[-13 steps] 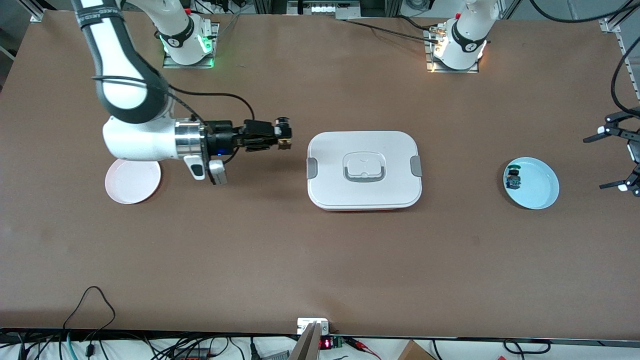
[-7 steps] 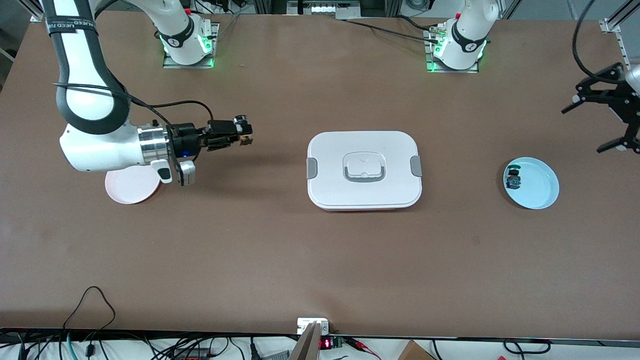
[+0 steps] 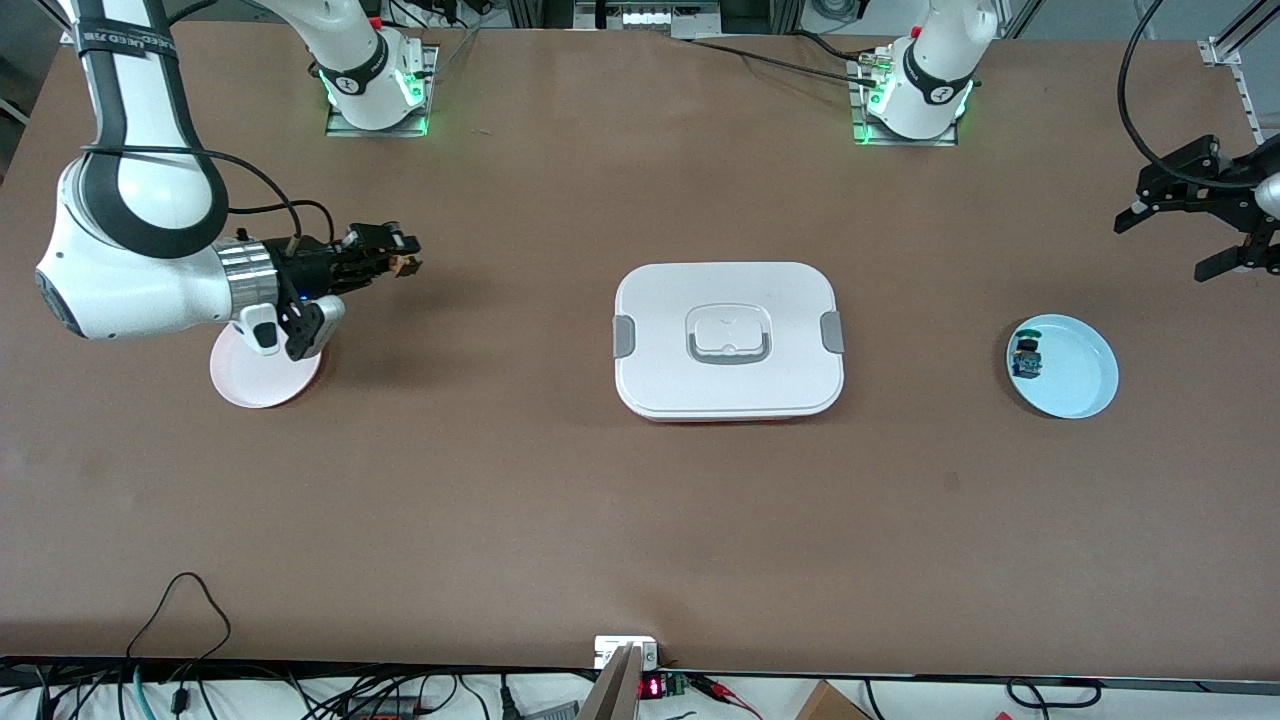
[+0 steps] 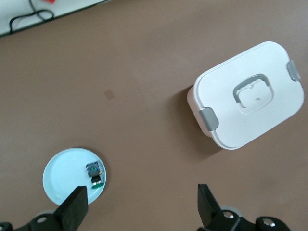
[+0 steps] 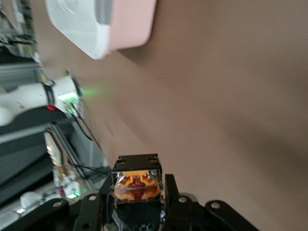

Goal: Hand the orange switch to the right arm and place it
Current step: 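Carry the orange switch to the white plate while the left gripper withdraws, then lower the orange switch onto the white plate with the right gripper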

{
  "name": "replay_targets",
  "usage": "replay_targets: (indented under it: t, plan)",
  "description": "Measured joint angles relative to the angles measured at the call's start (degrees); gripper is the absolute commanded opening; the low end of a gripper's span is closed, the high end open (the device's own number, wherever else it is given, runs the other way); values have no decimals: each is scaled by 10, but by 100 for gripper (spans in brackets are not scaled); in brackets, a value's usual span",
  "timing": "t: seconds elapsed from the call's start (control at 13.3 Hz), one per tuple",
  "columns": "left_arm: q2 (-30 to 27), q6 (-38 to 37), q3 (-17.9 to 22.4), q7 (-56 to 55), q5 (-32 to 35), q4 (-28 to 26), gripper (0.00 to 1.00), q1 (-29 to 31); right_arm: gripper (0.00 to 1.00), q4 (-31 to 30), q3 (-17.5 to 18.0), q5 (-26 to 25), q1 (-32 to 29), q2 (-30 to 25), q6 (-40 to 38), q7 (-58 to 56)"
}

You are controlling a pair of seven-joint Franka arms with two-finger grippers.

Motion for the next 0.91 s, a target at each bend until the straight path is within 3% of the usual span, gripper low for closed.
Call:
replay_targets:
  t: [0.23,0.38,0.91]
  plan:
    - [-1,9,-3,-99,66,-20,100,-40,5,0,-1,-171,-13,-1,17,-64]
    - [-1,24,-4,-157,79,-45,100,-57,5,-2,0,-249,-13,-1,52,-99]
    - [-20,11,-2,-196,80,-68,100,-57,5,-63,-1,-385,-20,-1,211,-212]
